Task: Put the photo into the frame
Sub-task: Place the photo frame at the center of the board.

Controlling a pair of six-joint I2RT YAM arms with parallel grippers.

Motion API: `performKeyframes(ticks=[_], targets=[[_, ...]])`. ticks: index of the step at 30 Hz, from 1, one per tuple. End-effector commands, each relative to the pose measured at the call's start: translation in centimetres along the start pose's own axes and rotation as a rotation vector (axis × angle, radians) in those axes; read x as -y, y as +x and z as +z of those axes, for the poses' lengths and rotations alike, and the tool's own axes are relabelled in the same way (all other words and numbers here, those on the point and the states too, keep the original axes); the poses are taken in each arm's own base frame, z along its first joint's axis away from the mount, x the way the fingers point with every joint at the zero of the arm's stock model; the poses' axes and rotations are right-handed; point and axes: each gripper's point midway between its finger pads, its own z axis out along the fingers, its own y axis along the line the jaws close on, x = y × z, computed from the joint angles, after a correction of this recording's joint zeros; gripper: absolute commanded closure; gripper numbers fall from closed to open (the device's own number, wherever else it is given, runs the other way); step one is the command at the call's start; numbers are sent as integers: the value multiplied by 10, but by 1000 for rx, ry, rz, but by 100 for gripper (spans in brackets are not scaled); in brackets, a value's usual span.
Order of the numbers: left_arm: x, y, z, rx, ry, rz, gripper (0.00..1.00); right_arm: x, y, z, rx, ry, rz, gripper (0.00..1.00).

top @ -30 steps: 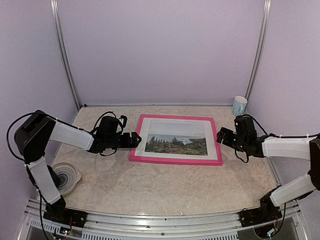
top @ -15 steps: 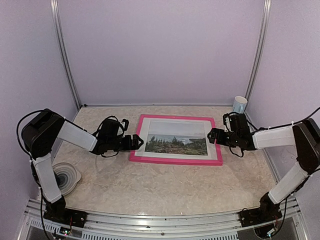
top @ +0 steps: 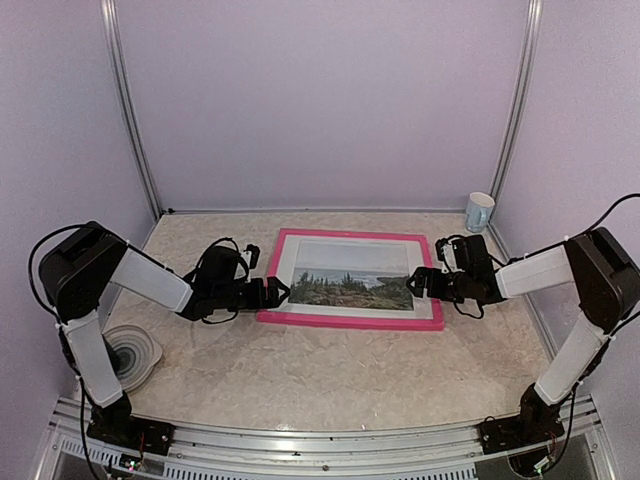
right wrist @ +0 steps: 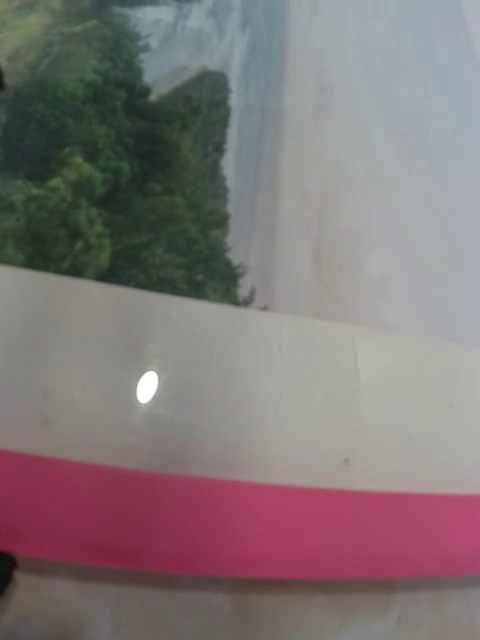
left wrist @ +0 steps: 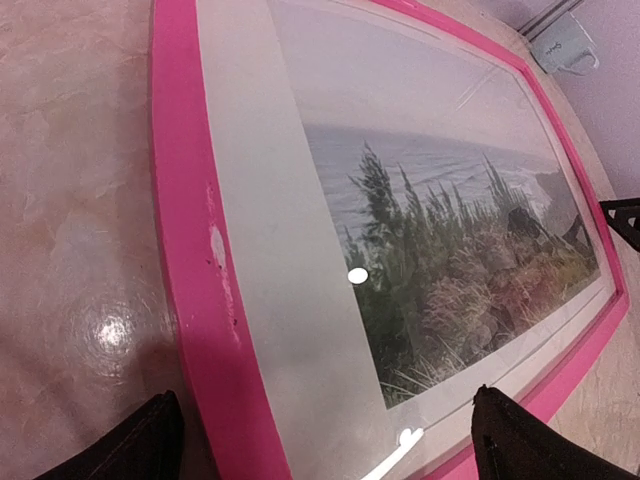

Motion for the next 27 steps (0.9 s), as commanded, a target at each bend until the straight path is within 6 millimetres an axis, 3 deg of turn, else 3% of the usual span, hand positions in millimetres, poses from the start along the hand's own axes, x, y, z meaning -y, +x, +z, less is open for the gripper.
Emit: performKeyframes(ticks=[1,12,22,27], targets=[[8,7,-12,-10,18,-9,1,-21,2,3,-2,-128,-21,1],[31,35,-17,-48,115,-13,1,-32,15,1,-29,-205,-10,1],[32,55,-46,-39,70,-18,1,-65,34,-13,-51,-279,-29,1],[19,60,-57,-37,4,-14,1,-76,43,-22,-45,-281,-17,1]])
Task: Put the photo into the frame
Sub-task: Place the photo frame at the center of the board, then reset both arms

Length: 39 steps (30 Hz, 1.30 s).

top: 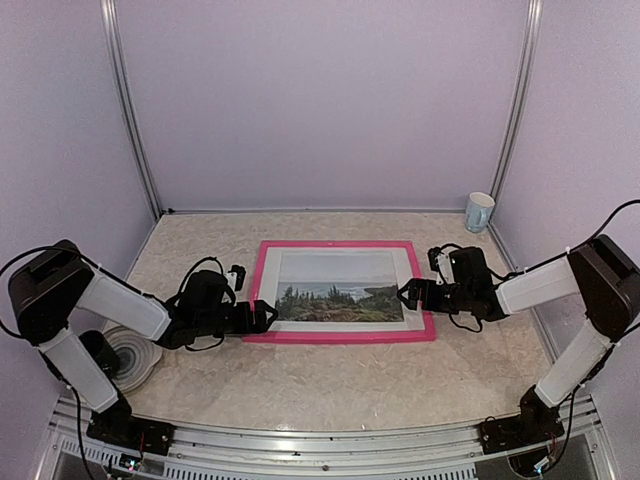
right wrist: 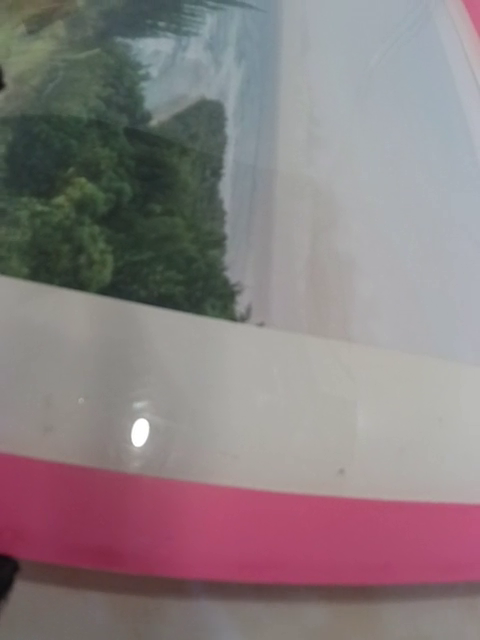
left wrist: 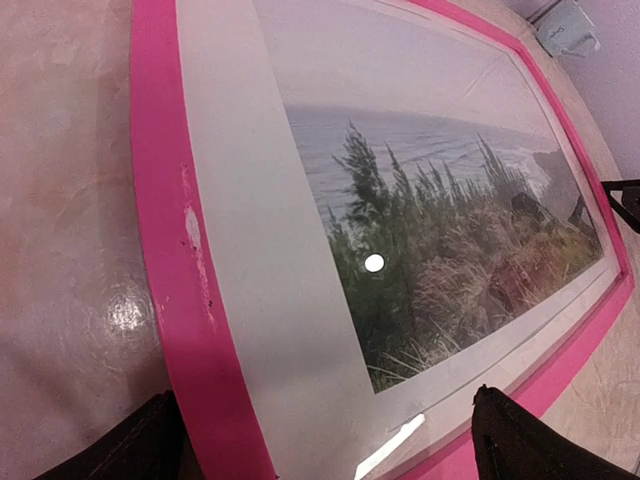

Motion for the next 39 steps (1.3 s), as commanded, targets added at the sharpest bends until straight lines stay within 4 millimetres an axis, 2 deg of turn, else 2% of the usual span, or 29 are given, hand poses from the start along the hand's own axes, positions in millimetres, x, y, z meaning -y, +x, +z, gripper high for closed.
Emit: performKeyframes(ticks=[1,5,10,12,15,19,23,27,32,37,39], targets=[[13,14,-10,-40,40,-4,1,-48,20,-10,-46,-148,1,1],[12,14,-15,-29,41,-6,1,-46,16,-18,-21,-114,-1,1],[9,9,-13,-22,3,10,1,-32,6,-26,14,-9,-17,1],[9,4,-17,-10,-8,11,1,-27,-2,-31,34,34,-38,1],[5,-16,-29,49,-64,38,1,-24,-16,-44,69,91,-95,1],[6,-51,-57,131,-116,77,1,-23,-43,-68,140,166,-194,1],[3,-94,-99,255,-121,50,1,-31,-75,-99,245,202,-298,1],[-3,-119,-142,346,-123,21,1,-43,-96,-136,337,199,-359,1],[-8,-137,-194,457,-170,36,1,-49,-112,-178,416,223,-390,1],[-14,-151,-237,565,-252,103,1,-45,-112,-199,427,258,-389,1],[-20,-153,-247,585,-295,127,1,-38,-110,-203,417,299,-383,1]])
